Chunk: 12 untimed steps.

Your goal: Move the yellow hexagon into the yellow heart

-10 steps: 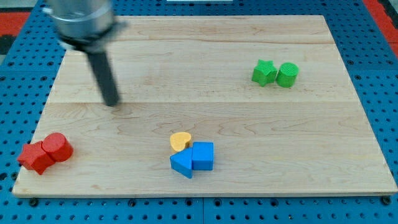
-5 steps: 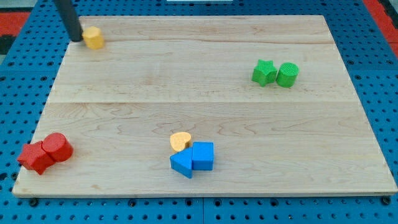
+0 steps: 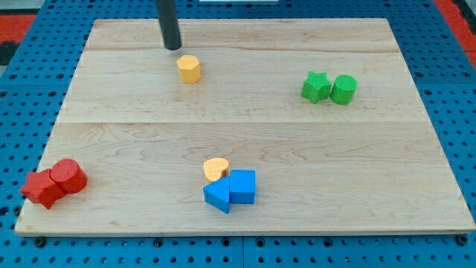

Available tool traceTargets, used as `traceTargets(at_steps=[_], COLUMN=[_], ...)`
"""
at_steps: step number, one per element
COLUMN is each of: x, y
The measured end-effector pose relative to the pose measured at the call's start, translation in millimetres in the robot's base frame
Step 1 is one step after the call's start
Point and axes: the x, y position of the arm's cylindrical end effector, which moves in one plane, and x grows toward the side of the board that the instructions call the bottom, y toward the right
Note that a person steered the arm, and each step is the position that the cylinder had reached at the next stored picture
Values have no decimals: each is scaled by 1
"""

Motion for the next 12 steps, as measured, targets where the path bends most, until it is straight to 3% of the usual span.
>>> traceTargets(at_steps=[2, 4, 7, 8, 9, 11, 12], x=[111, 41, 197, 147, 148, 252, 242], y=[34, -1, 39, 42, -2, 25, 2])
